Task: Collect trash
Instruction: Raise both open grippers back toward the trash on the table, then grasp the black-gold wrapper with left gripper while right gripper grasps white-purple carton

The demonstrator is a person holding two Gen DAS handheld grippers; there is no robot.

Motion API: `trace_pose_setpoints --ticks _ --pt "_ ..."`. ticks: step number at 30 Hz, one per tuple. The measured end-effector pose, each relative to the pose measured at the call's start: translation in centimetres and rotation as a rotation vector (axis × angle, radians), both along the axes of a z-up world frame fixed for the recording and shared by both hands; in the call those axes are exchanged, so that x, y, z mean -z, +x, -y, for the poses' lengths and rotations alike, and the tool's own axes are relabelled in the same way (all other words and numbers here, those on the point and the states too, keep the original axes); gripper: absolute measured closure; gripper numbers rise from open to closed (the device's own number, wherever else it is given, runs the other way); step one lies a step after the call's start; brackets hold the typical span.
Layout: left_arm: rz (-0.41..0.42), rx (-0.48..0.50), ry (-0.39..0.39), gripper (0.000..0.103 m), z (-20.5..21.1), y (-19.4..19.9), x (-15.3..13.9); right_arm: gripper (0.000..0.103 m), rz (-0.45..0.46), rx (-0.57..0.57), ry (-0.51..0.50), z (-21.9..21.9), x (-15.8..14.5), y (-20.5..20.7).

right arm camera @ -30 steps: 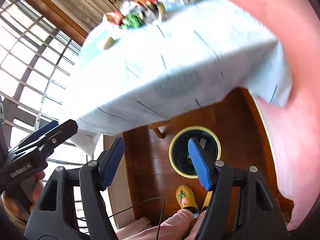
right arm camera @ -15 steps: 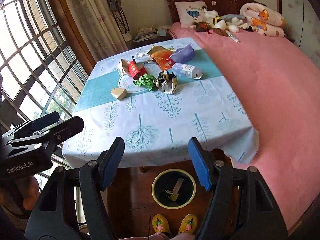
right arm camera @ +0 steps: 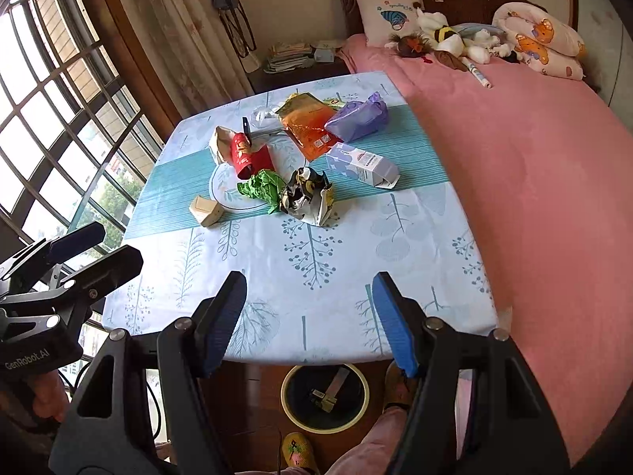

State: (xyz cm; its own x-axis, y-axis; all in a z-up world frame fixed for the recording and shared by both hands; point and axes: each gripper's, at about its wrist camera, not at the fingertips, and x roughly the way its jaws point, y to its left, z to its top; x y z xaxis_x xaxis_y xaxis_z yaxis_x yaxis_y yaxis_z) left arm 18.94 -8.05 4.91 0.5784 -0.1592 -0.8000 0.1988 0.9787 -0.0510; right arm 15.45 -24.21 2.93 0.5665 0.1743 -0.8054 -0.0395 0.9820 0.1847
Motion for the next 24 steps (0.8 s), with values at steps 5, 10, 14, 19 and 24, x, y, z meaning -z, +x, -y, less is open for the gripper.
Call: trace_pose_setpoints --ticks 5,10,14,19,24 --pt "-0.132 -0.123 -0.027 0.023 2.7 7.1 3.4 0.040 -0.041 -0.085 -0.014 3.6 2.4 7.8" --pt "-0.240 -0.229 -0.069 0.023 4.9 12.4 7.3 0.040 -0.081 -0.202 -0.059 6.5 5.1 15.3" --pt "-0.275 -0.301 -0.061 0.023 6.1 14.7 9.7 0.043 -0.131 -0.292 -0.086 7.4 8.1 20.2" --pt "-0.303 -0.345 -0.040 0.023 7.0 16.3 11.5 0.046 -0.177 -0.381 -0.118 6.6 12.2 24.4" --pt "-0.307 -0.340 -0.019 0.025 7.7 17.3 12.5 0.059 -0.219 -0.447 -0.132 4.9 15.6 26.5"
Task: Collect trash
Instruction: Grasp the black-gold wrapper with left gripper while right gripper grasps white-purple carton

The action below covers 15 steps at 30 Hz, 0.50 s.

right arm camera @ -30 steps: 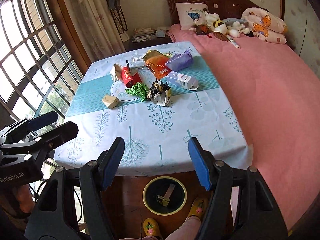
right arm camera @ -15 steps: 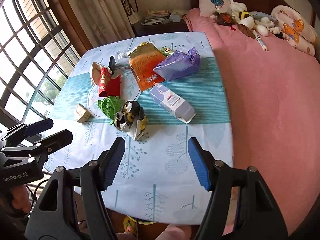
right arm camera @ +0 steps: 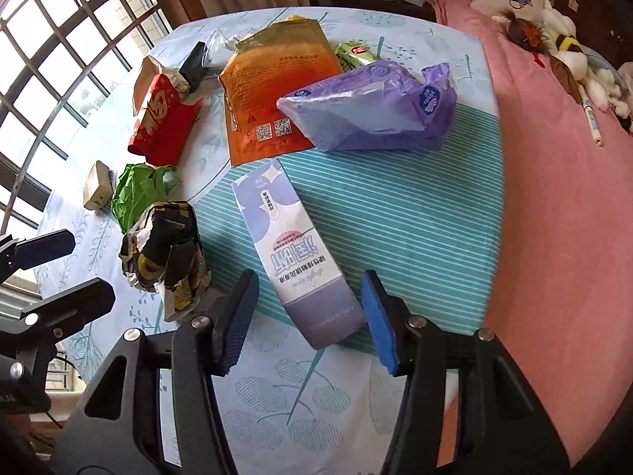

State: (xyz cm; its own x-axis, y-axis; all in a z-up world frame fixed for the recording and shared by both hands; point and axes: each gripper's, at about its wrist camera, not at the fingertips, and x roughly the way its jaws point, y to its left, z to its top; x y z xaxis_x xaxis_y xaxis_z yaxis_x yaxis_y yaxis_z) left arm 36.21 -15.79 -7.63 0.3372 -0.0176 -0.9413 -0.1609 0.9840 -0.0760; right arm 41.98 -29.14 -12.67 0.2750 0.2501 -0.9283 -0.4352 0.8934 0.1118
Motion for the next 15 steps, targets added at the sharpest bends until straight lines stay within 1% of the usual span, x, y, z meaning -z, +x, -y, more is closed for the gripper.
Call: trace_pose_setpoints --ticks 1,3,7,15 --pt "-0.002 0.003 0.005 0.025 0.1 0.2 0.2 0.060 -0.008 -0.008 -0.002 -0.2 0.5 0.2" --pt "-0.008 0.003 0.013 0.025 0.4 0.7 0.6 0.066 -0.016 -0.018 0.004 -0.4 1.2 0.5" --pt "-0.028 0.002 0.021 0.025 0.6 1.7 1.5 0.067 -0.011 -0.032 0.027 -0.1 1.4 0.6" --pt "-0.050 0.033 0.049 0.025 2.2 3.4 3.1 0.067 -0.010 0.000 0.053 2.2 0.9 -0.1"
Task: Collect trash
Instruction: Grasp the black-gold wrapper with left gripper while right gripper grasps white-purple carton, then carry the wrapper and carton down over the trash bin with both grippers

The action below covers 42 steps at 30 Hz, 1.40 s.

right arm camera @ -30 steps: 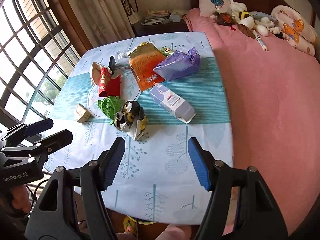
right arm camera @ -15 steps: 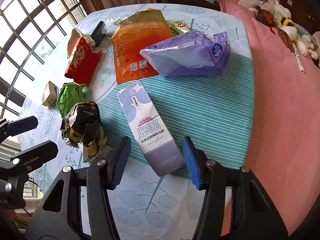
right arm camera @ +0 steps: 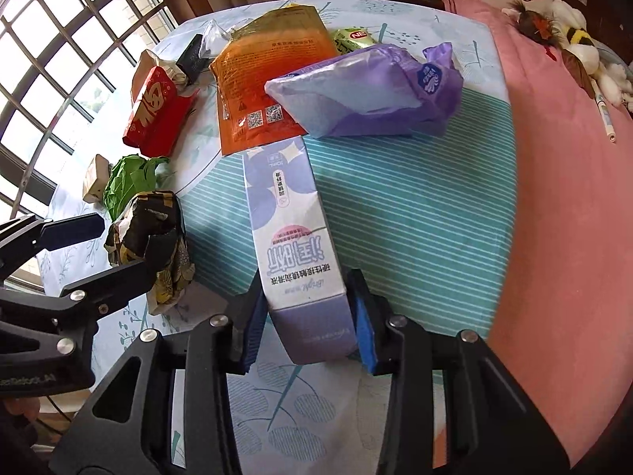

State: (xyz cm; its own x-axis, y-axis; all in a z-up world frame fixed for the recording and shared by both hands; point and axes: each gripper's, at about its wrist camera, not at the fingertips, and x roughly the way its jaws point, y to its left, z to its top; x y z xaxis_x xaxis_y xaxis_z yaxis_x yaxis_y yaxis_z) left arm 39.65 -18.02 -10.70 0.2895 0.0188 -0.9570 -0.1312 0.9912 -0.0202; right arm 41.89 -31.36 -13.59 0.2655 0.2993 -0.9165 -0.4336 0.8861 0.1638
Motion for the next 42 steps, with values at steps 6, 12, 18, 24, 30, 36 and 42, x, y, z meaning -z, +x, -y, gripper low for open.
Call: trace_pose_setpoints --ticks 6,12,18,24,30,36,42 --pt "0.019 0.026 0.050 0.025 1.2 1.2 0.4 0.067 0.000 0.011 0.006 0.9 -0.5 -1.2" --pt "0.008 0.020 0.041 0.025 1.0 2.1 1.0 0.067 0.002 0.030 0.012 1.7 -0.5 -1.6" --pt "-0.060 0.031 -0.015 0.025 0.6 2.1 2.5 0.067 -0.006 0.047 0.015 2.1 -0.4 -1.9" --pt "-0.064 0.010 -0.030 0.028 -0.5 1.5 3.3 0.067 -0.004 0.058 0.020 2.2 -0.4 -2.6" --pt "-0.030 0.020 -0.028 0.034 -1.3 1.1 3.3 0.067 -0.007 0.062 0.015 1.8 -0.1 -3.1" --pt "0.017 0.068 -0.012 0.046 -1.7 -0.3 2.0 0.068 0.000 0.060 0.015 1.1 -0.4 -4.1" --pt "0.035 0.085 -0.031 0.049 -2.0 -3.8 -0.6 0.068 0.004 0.092 0.032 0.7 -1.3 -6.0"
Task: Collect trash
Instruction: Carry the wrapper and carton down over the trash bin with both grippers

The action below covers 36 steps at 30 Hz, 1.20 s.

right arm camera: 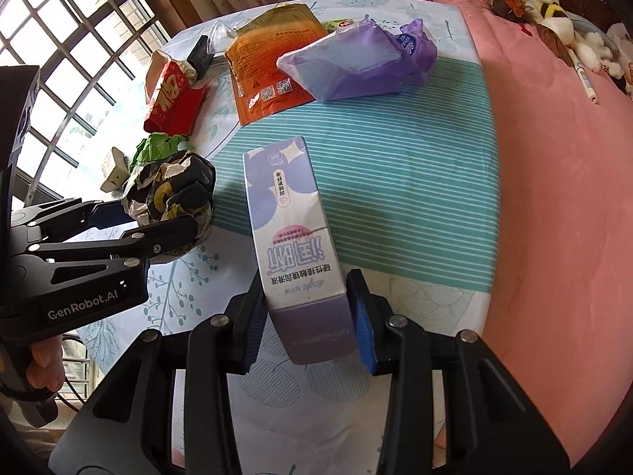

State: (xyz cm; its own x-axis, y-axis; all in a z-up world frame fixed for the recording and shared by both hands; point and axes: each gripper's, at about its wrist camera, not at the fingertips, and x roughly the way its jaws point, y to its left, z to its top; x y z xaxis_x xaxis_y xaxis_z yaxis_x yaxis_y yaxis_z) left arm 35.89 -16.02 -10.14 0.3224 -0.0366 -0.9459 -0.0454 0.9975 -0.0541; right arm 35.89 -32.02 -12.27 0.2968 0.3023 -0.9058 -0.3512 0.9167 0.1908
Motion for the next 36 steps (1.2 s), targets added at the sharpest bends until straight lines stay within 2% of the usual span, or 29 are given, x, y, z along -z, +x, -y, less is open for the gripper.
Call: trace_pose_setpoints --ticks 6,13,20,23,27,33,36 --pt "0.071 0.063 0.013 0.049 -1.2 -6.1 -4.1 0.068 0.017 0.033 0.023 -1.1 -2.1 -4.0" --pt "0.150 0.140 0.020 0.049 -4.9 -13.9 -8.6 0.068 0.059 0.119 0.050 -3.4 -5.1 -11.4" --pt "0.195 0.239 0.018 0.049 -8.7 -22.6 -10.0 0.068 0.091 0.216 0.057 -7.2 -6.4 -21.1" --pt "0.196 0.280 0.010 0.049 -10.2 -26.2 -9.5 0.068 0.089 0.252 0.049 -9.0 -6.0 -25.1" --pt "0.152 0.325 -0.016 0.050 -11.0 -29.4 -7.3 0.068 0.057 0.287 0.041 -11.0 -4.6 -30.1" --pt "0.066 0.376 -0.043 0.050 -10.3 -32.4 -2.7 0.068 -0.023 0.312 0.010 -12.3 -1.5 -34.7" --pt "0.017 0.389 -0.050 0.050 -9.4 -33.1 0.5 0.068 -0.077 0.330 -0.001 -12.2 1.1 -35.9"
